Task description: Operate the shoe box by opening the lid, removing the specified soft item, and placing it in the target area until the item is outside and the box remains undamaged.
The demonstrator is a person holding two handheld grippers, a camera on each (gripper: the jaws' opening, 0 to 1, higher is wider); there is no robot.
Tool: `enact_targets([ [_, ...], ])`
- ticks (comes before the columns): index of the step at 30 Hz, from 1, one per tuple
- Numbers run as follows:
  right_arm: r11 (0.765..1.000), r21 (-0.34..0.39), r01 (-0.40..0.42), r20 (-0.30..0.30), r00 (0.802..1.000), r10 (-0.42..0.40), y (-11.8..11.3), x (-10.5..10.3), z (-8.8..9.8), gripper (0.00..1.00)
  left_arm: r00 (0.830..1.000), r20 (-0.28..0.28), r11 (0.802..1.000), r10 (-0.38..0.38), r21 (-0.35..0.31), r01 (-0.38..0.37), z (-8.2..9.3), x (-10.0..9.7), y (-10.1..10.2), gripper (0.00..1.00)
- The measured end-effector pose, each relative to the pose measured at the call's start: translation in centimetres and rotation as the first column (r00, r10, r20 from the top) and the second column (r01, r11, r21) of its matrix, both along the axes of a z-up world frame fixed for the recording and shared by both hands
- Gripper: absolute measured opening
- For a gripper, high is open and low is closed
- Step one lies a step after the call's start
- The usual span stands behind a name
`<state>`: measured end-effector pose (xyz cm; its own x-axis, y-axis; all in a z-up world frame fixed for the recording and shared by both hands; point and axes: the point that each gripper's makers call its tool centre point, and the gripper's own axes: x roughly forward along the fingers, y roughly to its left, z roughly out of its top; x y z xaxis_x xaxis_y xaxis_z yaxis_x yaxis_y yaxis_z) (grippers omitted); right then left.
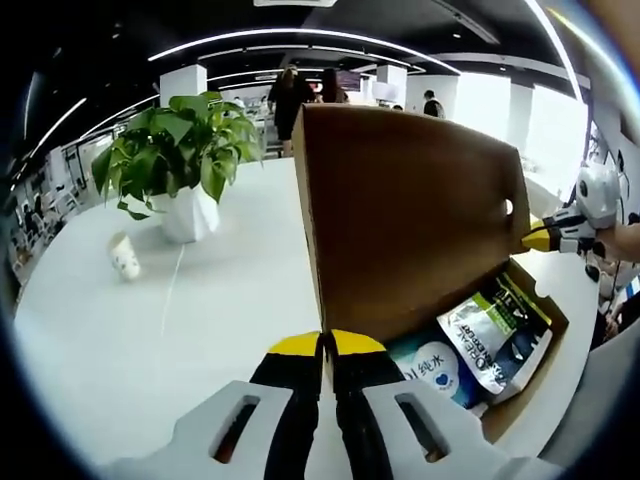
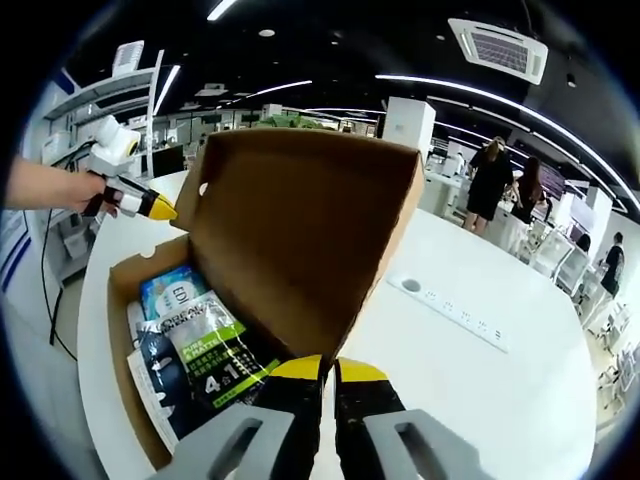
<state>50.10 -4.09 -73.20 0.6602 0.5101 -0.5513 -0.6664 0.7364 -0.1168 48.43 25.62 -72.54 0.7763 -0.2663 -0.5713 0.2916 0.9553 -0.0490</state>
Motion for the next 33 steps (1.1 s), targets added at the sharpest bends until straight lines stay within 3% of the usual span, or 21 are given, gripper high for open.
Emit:
enact_targets([
  [33,1.0,-0.006,0.003,0.008,1.0,-0.003,0.0,1.8,-0.5,0.0,0.999,0.018,0.999,0.026,-0.045,-0.026,0.4,1.7,0.1,0.01],
])
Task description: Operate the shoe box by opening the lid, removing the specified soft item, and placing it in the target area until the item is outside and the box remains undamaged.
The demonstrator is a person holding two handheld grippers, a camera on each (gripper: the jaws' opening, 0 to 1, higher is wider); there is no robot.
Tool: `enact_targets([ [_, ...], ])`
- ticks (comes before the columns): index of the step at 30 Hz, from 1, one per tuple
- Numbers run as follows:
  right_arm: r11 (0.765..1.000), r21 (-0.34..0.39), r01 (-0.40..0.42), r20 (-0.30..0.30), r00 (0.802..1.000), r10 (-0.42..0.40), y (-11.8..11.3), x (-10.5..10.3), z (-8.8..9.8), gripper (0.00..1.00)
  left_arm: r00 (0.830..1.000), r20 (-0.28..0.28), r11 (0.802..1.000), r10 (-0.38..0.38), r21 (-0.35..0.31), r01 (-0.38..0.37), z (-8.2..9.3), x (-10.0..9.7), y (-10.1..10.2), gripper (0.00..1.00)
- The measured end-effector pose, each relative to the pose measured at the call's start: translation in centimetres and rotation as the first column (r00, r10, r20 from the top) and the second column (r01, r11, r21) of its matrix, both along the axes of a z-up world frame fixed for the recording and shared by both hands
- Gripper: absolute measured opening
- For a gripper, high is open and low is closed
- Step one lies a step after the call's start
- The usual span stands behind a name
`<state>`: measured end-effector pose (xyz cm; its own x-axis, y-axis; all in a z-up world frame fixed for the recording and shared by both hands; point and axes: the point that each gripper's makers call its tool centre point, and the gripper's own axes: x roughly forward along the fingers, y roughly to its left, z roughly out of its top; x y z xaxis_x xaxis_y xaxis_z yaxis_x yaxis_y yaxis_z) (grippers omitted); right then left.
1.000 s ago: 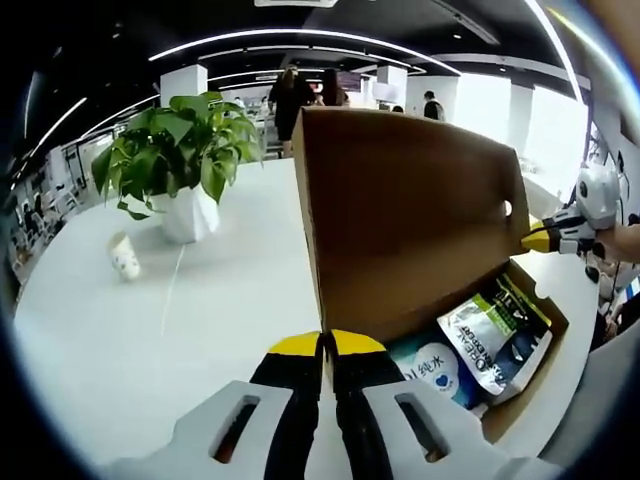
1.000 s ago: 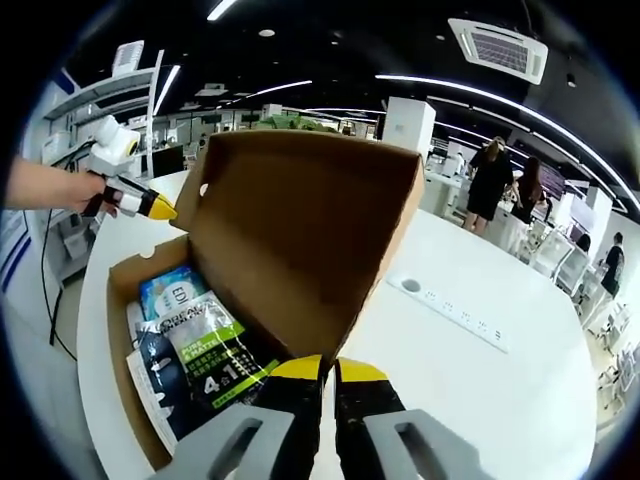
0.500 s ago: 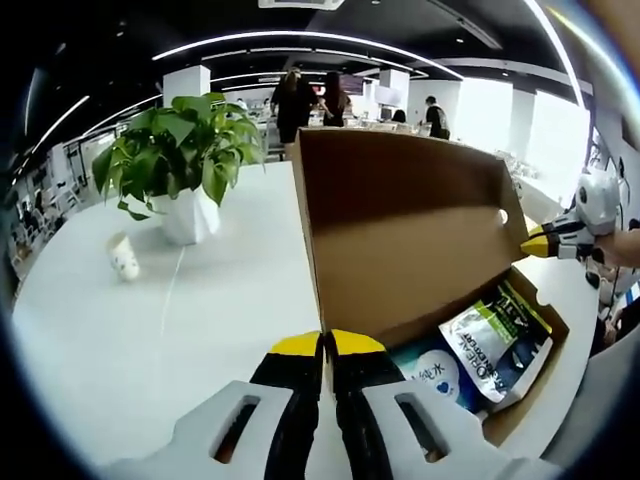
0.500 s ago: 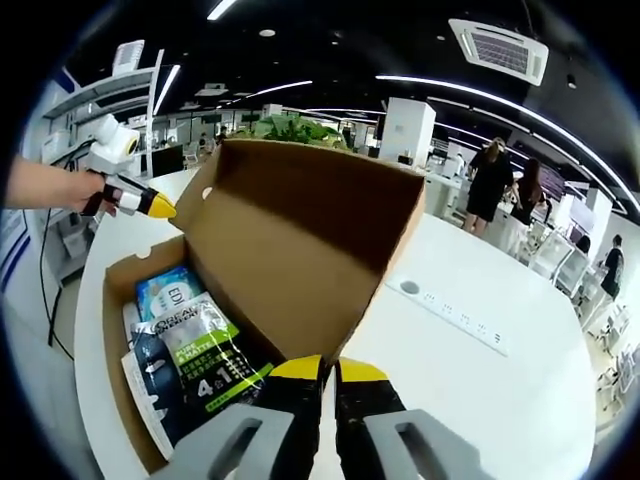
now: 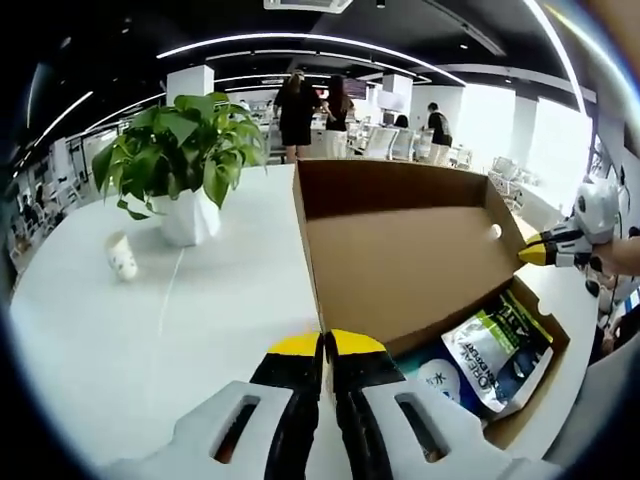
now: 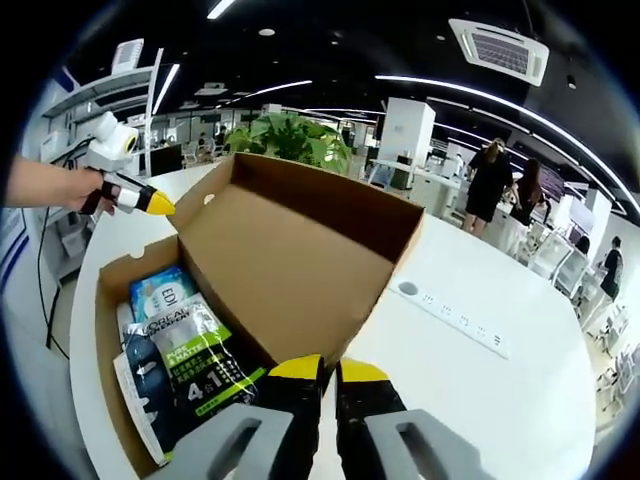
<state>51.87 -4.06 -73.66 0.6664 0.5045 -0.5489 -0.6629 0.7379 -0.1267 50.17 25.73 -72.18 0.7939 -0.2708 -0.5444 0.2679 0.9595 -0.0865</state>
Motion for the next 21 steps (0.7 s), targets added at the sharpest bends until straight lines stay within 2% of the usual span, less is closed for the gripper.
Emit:
enact_targets([
  [21,0.999,0.022,0.026,-0.013,1.0,-0.025,0.1,1.2,-0.8,0.0,1.0,-0.009,1.0,0.027,-0.009,-0.027,-0.5,1.7,0.2,0.01],
])
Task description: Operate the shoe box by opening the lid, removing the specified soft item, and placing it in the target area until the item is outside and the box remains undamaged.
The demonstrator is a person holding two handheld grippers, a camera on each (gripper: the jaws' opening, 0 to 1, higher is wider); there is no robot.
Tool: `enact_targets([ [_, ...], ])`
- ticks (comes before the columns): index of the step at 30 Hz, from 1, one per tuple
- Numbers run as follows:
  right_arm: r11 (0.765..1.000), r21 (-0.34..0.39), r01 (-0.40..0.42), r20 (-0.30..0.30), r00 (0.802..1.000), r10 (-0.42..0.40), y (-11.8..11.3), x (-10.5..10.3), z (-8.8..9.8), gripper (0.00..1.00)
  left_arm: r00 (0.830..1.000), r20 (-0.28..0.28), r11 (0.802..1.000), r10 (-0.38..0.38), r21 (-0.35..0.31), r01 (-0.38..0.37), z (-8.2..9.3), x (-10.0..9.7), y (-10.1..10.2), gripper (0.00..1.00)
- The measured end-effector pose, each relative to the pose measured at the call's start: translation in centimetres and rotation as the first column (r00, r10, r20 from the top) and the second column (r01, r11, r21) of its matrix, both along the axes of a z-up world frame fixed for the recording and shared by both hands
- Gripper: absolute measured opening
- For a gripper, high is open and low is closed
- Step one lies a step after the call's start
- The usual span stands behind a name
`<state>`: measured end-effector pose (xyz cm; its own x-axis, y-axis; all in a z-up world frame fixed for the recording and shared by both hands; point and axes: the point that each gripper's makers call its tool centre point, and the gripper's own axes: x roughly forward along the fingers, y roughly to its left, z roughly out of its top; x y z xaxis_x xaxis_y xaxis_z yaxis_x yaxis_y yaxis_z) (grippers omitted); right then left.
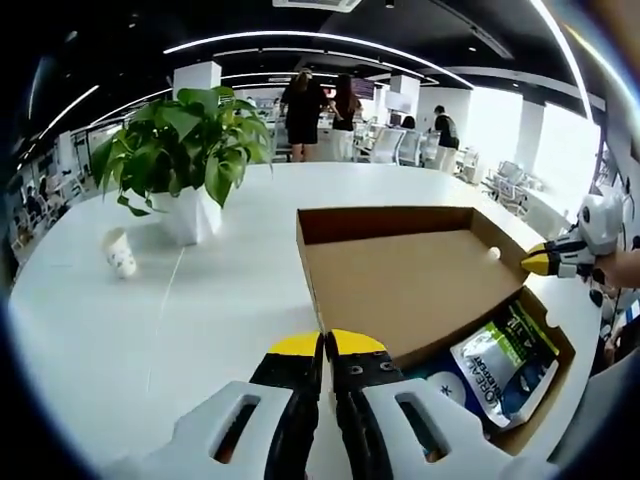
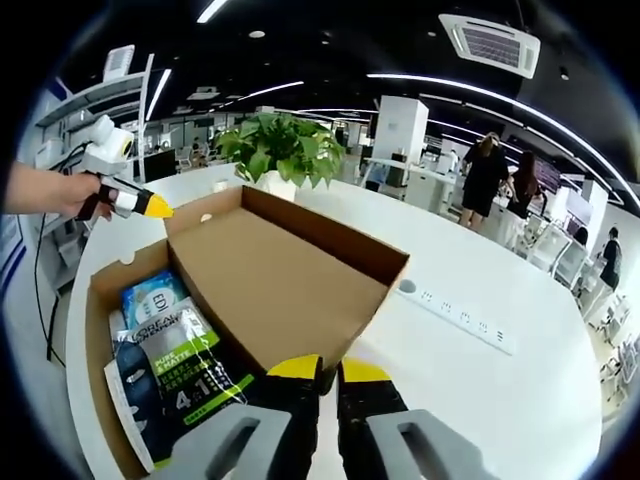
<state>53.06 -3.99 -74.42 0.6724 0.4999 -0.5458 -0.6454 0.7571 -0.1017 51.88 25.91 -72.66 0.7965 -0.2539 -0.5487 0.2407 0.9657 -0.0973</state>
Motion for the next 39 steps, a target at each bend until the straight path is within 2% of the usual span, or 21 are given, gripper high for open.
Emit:
enact_targets([
  [33,1.0,0.005,0.011,-0.025,1.0,-0.01,0.1,0.7,-1.1,0.05,0.999,-0.044,0.999,0.022,0.041,-0.02,-1.1,1.1,0.0,0.01],
  [39,1.0,0.01,0.018,-0.031,0.999,-0.018,0.1,0.7,-1.2,0.05,0.998,-0.05,0.999,0.038,0.013,-0.037,-1.2,1.1,0.0,0.01],
])
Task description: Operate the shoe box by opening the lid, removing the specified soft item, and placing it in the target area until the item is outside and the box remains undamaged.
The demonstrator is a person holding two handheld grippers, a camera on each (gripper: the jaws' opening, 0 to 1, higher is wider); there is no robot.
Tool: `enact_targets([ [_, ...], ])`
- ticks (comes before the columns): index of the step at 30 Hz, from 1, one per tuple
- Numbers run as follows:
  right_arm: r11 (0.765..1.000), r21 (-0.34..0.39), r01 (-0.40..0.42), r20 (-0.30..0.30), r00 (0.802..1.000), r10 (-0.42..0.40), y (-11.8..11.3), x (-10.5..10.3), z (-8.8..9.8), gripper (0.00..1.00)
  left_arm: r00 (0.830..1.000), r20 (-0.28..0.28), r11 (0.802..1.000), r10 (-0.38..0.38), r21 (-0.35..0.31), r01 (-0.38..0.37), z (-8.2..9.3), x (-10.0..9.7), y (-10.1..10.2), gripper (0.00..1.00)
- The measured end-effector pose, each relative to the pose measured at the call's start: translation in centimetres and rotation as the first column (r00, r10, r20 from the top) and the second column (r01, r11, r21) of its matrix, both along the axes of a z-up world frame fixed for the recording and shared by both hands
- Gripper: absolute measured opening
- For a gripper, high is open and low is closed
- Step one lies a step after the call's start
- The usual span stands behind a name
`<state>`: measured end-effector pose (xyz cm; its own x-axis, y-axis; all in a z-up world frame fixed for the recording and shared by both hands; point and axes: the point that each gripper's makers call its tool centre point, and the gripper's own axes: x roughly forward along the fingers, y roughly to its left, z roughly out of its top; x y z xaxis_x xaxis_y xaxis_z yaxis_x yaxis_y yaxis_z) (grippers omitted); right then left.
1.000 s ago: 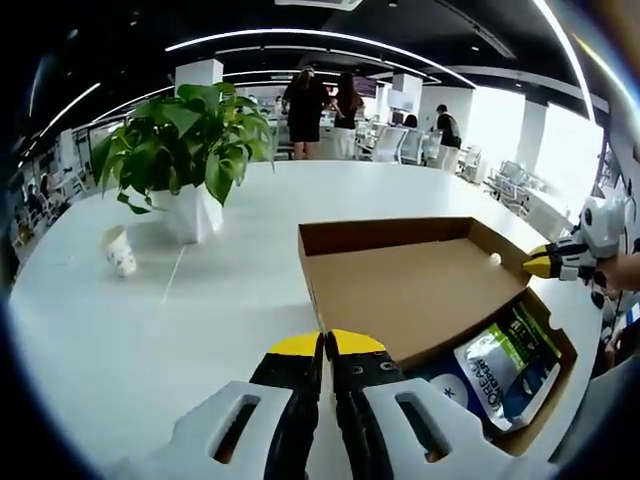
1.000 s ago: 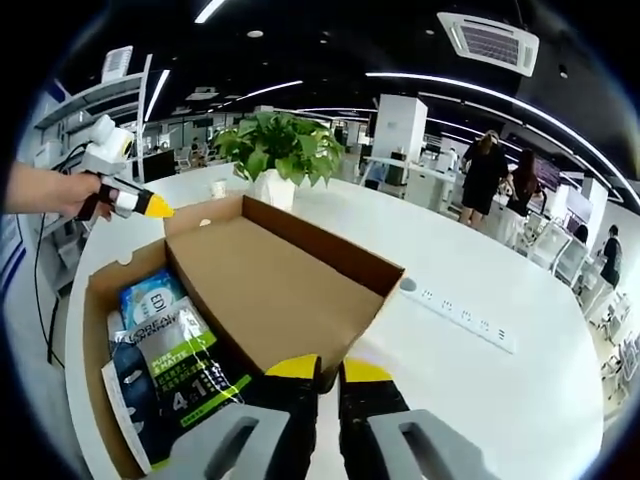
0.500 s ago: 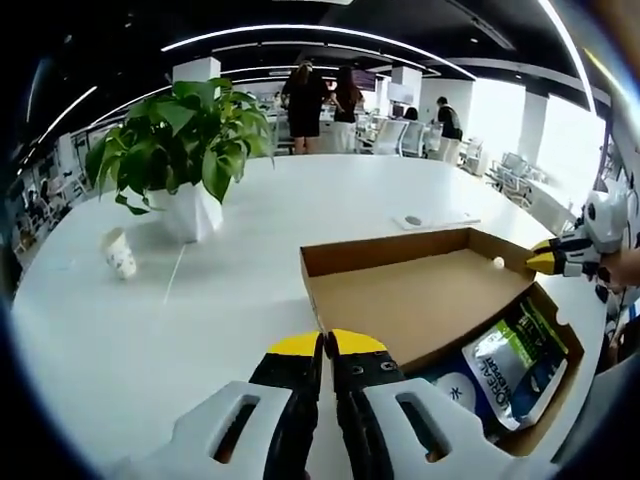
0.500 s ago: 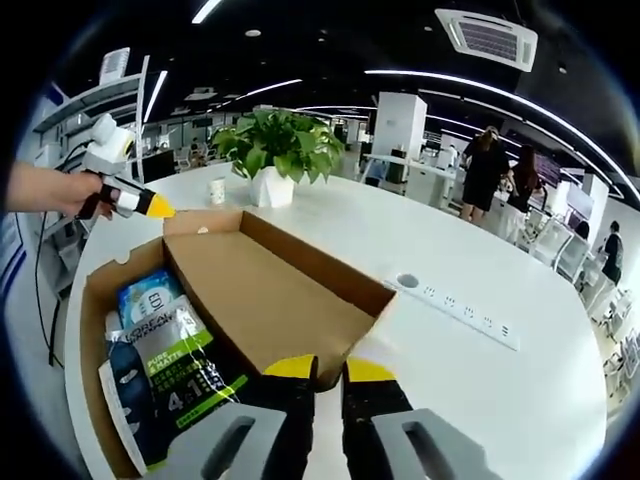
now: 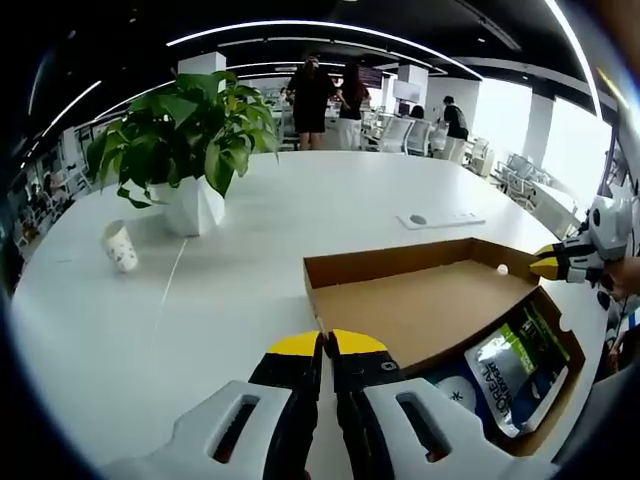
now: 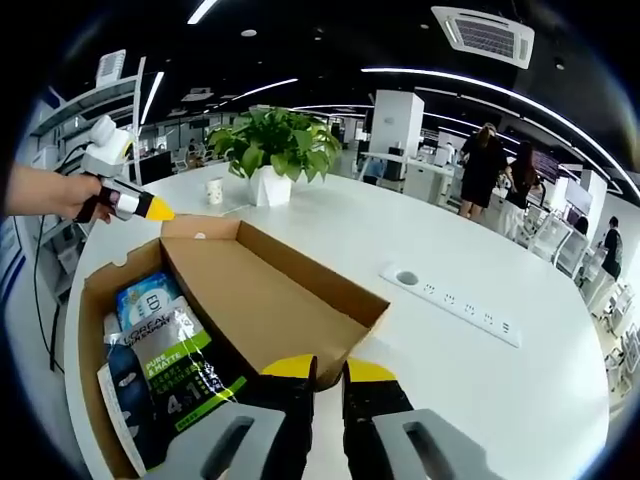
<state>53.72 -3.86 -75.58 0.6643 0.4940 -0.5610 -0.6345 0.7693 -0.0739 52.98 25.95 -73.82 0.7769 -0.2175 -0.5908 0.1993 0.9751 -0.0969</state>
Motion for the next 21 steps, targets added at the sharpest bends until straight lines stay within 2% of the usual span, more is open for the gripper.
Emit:
enact_targets([
  [6,1.0,-0.022,-0.002,0.002,1.0,0.002,0.2,-0.2,0.2,0.06,1.0,-0.019,0.999,0.007,-0.033,-0.007,0.1,-0.4,-0.2,0.02],
  [13,0.999,-0.031,-0.01,-0.008,1.0,0.01,0.1,-0.9,0.3,0.11,1.0,-0.018,1.0,-0.018,-0.003,0.018,0.5,-1.4,-0.4,0.05],
  [21,1.0,-0.02,-0.014,0.002,1.0,0.014,0.0,-1.7,1.3,0.16,0.999,0.015,0.999,-0.042,0.027,0.041,2.2,-2.4,-0.8,0.08],
])
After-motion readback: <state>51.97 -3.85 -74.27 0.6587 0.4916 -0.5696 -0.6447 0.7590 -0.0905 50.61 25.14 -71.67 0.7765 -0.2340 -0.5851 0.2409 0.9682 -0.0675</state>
